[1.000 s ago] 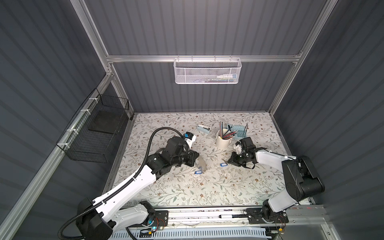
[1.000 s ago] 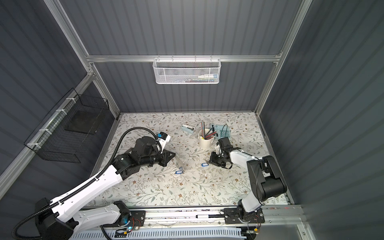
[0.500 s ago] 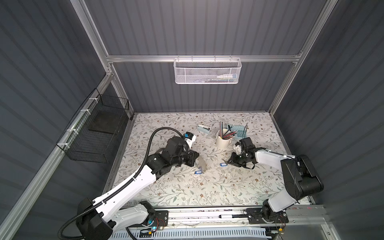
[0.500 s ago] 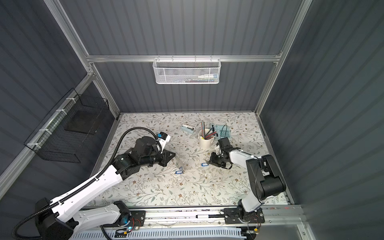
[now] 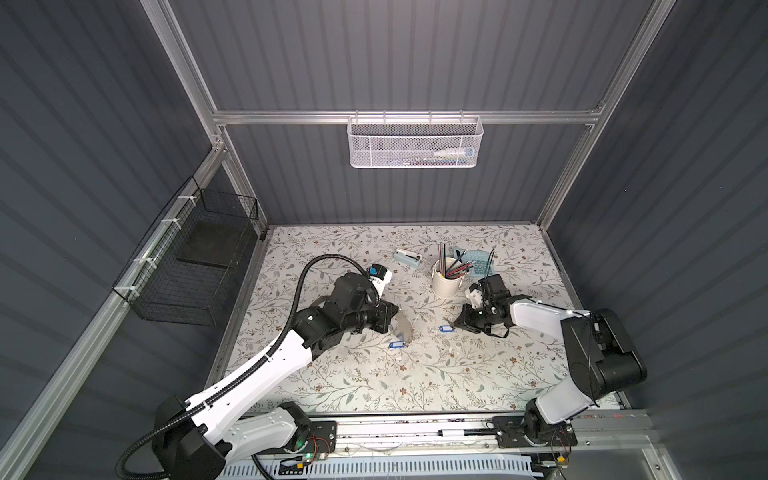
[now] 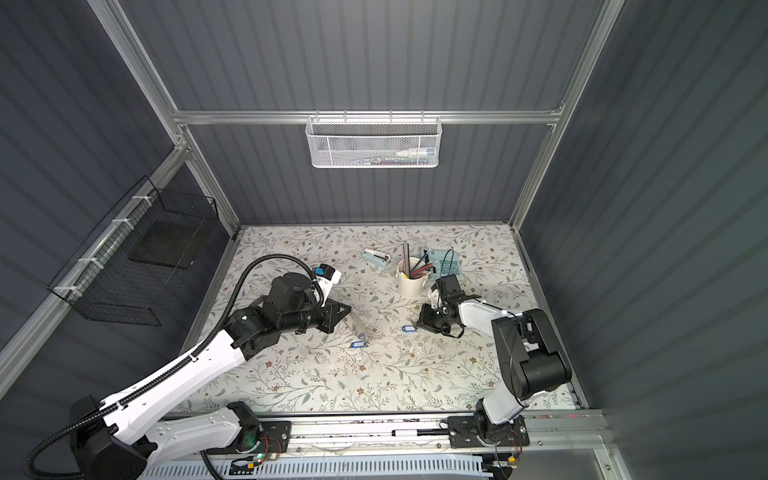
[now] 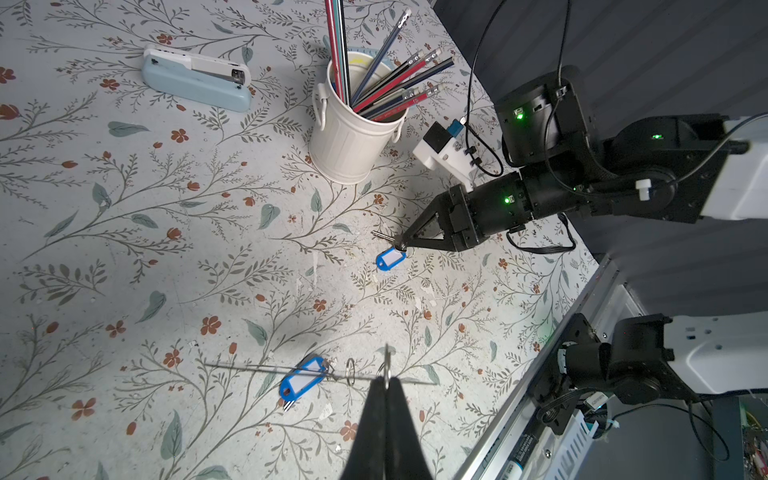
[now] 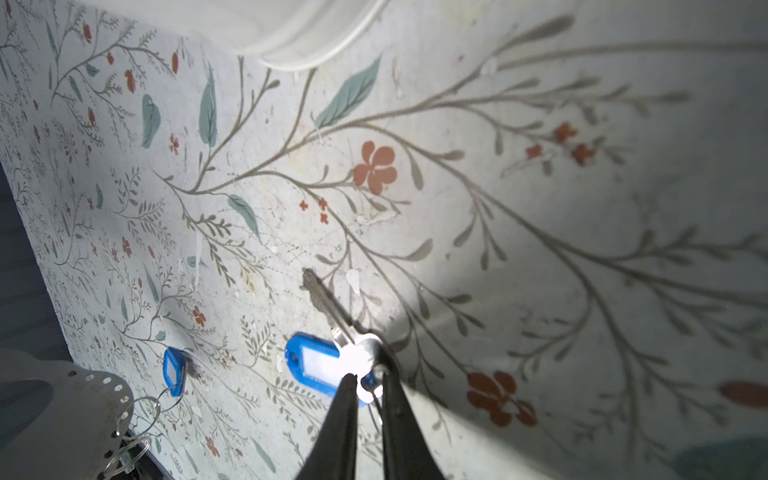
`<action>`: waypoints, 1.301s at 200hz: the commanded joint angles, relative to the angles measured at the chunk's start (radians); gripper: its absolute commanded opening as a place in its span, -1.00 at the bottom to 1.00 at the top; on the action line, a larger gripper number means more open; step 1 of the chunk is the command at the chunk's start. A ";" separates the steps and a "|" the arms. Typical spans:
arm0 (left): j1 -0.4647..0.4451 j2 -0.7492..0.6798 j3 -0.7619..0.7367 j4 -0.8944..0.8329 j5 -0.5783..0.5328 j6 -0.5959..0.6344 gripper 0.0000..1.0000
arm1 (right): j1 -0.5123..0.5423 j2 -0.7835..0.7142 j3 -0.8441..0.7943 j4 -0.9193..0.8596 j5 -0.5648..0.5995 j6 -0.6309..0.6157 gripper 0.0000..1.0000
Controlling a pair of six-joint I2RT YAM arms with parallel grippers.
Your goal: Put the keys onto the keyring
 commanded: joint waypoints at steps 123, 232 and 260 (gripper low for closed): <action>0.006 -0.011 0.013 0.032 0.015 0.012 -1.00 | -0.001 0.005 -0.028 0.013 -0.039 -0.018 -0.65; 0.005 -0.018 0.006 0.036 0.015 0.009 -1.00 | 0.001 0.002 -0.032 0.015 -0.063 -0.016 -0.65; 0.005 -0.017 0.005 0.036 0.015 0.010 -1.00 | 0.002 -0.001 -0.041 0.022 -0.071 -0.011 -0.65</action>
